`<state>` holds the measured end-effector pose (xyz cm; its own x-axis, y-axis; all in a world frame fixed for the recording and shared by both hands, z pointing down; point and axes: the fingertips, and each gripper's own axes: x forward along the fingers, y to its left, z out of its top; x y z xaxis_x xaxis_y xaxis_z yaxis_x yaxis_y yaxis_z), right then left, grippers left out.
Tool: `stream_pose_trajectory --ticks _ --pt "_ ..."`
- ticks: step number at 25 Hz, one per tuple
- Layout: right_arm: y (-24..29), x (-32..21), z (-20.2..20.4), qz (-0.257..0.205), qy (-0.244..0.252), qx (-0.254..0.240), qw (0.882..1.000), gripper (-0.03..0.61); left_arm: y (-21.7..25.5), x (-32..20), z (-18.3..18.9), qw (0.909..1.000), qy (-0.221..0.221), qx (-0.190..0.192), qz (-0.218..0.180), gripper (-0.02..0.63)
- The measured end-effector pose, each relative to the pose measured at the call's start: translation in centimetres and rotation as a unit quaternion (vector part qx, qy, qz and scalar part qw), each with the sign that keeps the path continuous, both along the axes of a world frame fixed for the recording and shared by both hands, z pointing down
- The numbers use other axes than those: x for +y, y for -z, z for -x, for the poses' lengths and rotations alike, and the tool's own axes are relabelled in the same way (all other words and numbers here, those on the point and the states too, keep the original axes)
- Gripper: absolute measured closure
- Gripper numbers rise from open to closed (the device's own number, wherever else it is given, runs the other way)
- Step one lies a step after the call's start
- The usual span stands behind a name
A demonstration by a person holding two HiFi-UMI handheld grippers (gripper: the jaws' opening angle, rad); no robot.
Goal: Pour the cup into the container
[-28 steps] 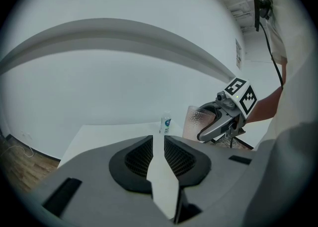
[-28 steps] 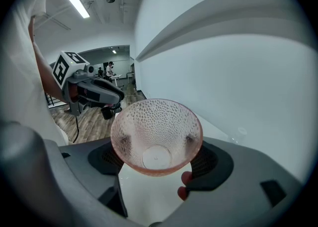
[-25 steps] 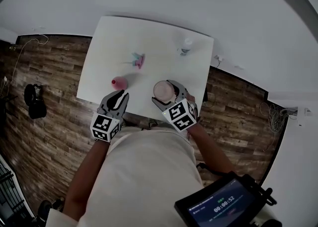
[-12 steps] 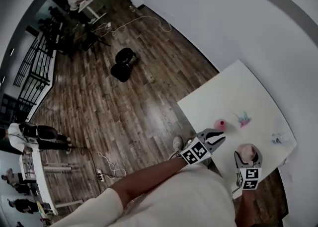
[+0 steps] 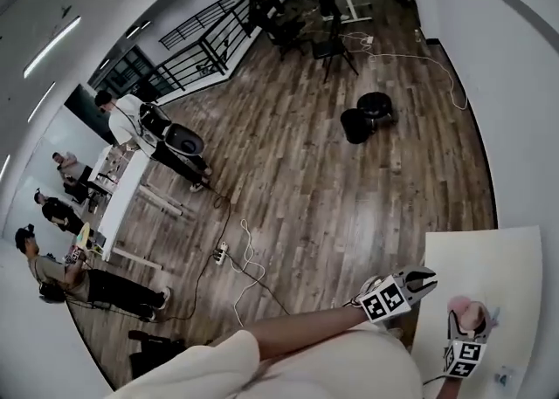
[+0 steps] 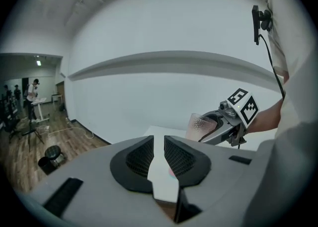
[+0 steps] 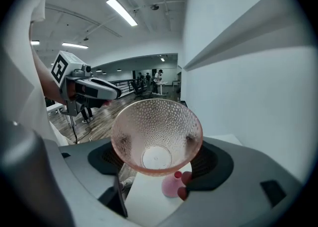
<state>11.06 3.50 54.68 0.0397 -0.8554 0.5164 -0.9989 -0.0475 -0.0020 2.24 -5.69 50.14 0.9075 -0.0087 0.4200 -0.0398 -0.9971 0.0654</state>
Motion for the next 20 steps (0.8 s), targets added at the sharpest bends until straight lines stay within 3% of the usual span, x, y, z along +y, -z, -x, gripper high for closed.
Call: stream_pose_trajectory --ticks 6,20 --pt "-0.5 -4.3 1.8 -0.017 0.050 -0.011 0.999 0.210 -1.0 -3.0 2.9 0.9981 0.059 -0.014 -0.012 0.551" --pt "-3.0 -5.1 0.7 0.005 0.043 -0.024 0.999 0.210 -2.0 -4.9 3.2 0.9974 0.062 -0.032 -0.013 0.551"
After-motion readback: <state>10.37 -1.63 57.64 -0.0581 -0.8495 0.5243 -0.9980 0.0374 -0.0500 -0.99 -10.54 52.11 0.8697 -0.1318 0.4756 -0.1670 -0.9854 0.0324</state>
